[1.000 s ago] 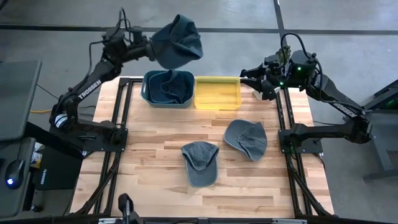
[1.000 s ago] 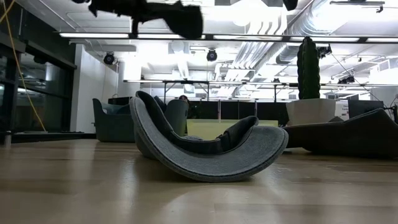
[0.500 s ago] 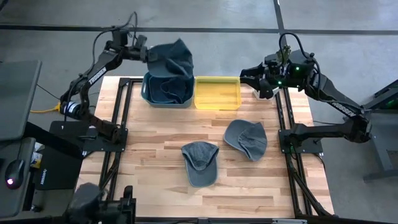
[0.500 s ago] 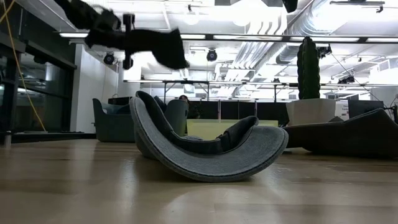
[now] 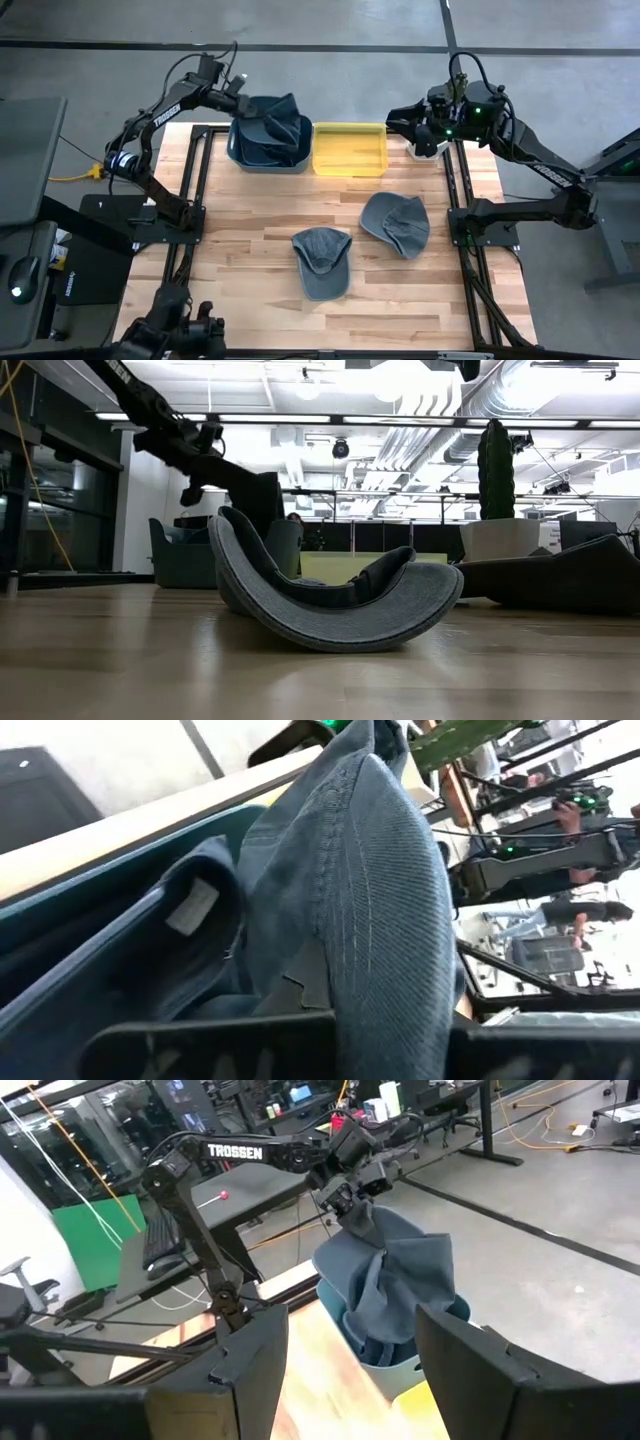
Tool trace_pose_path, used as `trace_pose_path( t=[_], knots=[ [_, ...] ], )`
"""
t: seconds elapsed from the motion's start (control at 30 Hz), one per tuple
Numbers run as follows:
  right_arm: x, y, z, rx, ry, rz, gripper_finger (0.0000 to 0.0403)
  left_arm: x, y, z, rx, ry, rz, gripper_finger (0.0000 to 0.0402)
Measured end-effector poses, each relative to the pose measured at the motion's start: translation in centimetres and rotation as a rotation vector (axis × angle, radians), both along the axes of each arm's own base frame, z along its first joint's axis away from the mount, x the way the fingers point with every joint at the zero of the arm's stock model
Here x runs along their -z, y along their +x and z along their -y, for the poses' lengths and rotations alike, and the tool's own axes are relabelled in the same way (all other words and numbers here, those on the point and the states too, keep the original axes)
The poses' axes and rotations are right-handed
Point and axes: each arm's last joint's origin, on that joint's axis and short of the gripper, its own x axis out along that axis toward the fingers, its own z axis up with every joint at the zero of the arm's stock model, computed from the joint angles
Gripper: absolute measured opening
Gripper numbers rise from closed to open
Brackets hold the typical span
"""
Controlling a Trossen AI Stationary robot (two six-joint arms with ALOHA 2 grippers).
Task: Pick & Place hat
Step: Put the blue cap into the blue bin
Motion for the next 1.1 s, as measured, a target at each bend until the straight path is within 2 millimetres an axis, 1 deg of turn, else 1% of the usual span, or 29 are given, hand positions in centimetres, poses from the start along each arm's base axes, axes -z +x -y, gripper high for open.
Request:
trace_pose_path(
  t=[0.17, 0.4, 0.53, 0.67, 0.9, 1.1],
  knots=[
    [0.0, 0.0, 0.1, 0.024, 0.002, 0.000, 0.0211, 0.9, -0.2, 0.1, -0.037, 0.016, -0.129, 0.0000],
    [0.0, 0.0, 0.1, 0.047, 0.002, -0.001, 0.0211, 2.1, 0.0, -0.5, -0.036, 0.010, -0.167, 0.0000],
    [0.0, -0.1, 0.2, 0.057, 0.001, -0.002, 0.0211, 2.3, 0.9, -0.4, -0.040, 0.058, -0.225, 0.0000],
    [0.0, 0.0, 0.2, 0.057, 0.005, 0.000, 0.0211, 2.3, 2.1, 0.0, -0.021, 0.089, -0.246, 0.0000],
    [0.0, -0.1, 0.2, 0.062, 0.008, 0.000, 0.0211, 2.7, 4.1, 0.9, -0.076, 0.203, -0.464, 0.0000],
    [0.0, 0.0, 0.1, 0.061, 0.008, 0.000, 0.0211, 2.8, 4.6, 1.2, -0.106, 0.245, -0.545, 0.0000]
  ],
)
